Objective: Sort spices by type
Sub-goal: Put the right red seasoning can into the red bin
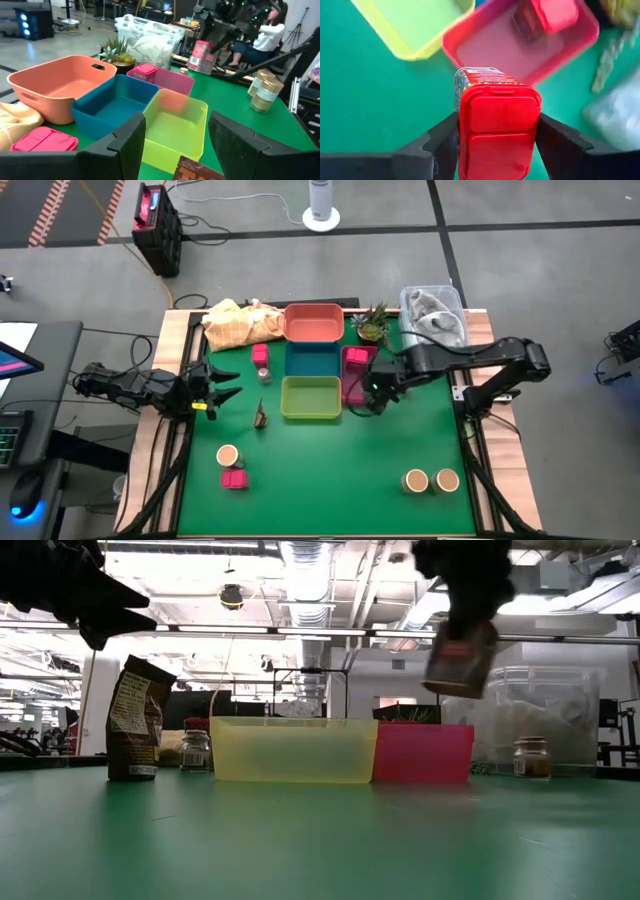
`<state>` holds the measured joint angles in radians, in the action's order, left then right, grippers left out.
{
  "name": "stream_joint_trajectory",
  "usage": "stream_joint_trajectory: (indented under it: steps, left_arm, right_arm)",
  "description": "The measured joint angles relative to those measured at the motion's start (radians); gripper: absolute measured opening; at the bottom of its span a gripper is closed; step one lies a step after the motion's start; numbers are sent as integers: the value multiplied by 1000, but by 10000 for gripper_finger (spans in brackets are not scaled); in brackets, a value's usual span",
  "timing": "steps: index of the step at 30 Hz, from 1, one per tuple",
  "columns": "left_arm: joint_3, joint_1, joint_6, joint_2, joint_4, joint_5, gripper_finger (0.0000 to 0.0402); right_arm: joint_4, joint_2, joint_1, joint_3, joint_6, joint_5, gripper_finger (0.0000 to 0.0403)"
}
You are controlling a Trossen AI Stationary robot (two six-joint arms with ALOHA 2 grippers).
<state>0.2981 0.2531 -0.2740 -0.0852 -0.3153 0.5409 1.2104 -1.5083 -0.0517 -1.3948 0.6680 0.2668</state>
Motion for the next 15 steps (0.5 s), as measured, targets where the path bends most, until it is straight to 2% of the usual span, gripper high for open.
stream_joint_trajectory:
  steps: [5,8,15]
  left_arm:
    - [0,0,-17,0,0,33,206]
    - [0,0,-34,0,-1,33,206]
    - [0,0,-49,0,-11,32,206]
  right_arm:
    - [-34,-132,86,-83,-210,10,253]
    - [-34,-228,121,-135,-348,51,253]
    - [-8,-400,138,-207,-567,251,253]
